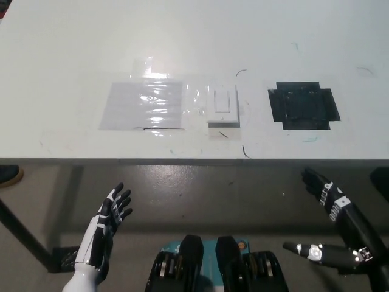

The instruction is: A white switch is kept at the centre of the table close to the robot and the robot uses its right hand to press it to turn it on

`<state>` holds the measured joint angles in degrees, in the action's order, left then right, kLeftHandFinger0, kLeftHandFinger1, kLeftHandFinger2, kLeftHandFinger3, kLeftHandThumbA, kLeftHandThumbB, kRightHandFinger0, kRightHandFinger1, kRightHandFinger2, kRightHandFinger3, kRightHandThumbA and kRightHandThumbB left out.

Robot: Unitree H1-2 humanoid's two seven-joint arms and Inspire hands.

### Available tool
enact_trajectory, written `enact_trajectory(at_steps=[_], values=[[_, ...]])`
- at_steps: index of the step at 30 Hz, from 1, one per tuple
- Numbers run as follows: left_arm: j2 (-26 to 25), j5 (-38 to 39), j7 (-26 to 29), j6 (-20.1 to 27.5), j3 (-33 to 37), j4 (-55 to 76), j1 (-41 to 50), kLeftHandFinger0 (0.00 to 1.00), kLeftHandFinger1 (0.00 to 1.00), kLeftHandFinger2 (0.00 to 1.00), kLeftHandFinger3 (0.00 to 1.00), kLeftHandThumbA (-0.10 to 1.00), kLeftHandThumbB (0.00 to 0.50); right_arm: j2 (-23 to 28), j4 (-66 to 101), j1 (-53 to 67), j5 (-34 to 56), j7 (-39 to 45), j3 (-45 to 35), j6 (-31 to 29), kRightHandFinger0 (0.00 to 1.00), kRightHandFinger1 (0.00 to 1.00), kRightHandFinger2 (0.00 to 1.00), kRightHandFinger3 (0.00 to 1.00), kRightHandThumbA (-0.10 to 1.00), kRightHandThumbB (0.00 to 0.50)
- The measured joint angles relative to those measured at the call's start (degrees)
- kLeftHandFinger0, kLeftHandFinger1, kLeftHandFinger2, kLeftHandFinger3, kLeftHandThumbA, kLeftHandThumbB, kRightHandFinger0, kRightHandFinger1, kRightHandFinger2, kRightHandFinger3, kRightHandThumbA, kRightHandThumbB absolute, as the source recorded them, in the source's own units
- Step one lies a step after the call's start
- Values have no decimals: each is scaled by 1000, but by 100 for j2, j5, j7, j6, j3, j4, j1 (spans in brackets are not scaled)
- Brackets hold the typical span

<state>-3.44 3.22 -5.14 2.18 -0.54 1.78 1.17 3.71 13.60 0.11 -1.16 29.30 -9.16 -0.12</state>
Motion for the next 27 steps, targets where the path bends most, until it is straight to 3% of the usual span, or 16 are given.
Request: enact_trajectory(at_steps=[3, 4, 5, 6, 9, 15, 22, 27], values=[[0, 11, 1, 2, -1, 1, -1, 1000, 1000, 1000, 1000, 1000, 63, -66, -612, -44, 70, -178, -19, -303, 1000, 1000, 1000, 1000, 1000, 73], [0, 13, 1, 2, 0, 2, -1, 1000, 1000, 1000, 1000, 1000, 57, -88, -846, -72, 64, -249, -14, -386, 1000, 1000, 1000, 1000, 1000, 110], [-1, 14, 1, 3, 0, 2, -2, 1000, 1000, 1000, 1000, 1000, 57, -99, -1045, -98, 57, -304, -4, -445, 1000, 1000, 1000, 1000, 1000, 119], [-1, 16, -1, 3, 3, 2, -3, 1000, 1000, 1000, 1000, 1000, 65, -103, -1336, -138, 50, -376, 14, -534, 1000, 1000, 1000, 1000, 1000, 89], [-5, 19, -2, 3, 6, 2, -19, 1000, 1000, 1000, 1000, 1000, 63, -104, -1901, -208, 47, -529, 37, -680, 1000, 1000, 1000, 1000, 1000, 134], [-14, 38, -12, 5, 7, 1, -81, 1000, 1000, 1000, 1000, 1000, 70, -98, -2415, -289, 48, -751, 113, -947, 1000, 1000, 1000, 1000, 1000, 120], [-45, 38, -22, 3, 23, 4, -86, 1000, 1000, 1000, 1000, 1000, 67, -93, -2486, -311, 47, -925, 254, -1120, 1000, 1000, 1000, 1000, 1000, 156], [-72, 34, -29, 3, 29, 5, -85, 1000, 1000, 1000, 1000, 1000, 76, -91, -2486, -310, 49, -1027, 344, -1190, 1000, 1000, 1000, 1000, 1000, 139]])
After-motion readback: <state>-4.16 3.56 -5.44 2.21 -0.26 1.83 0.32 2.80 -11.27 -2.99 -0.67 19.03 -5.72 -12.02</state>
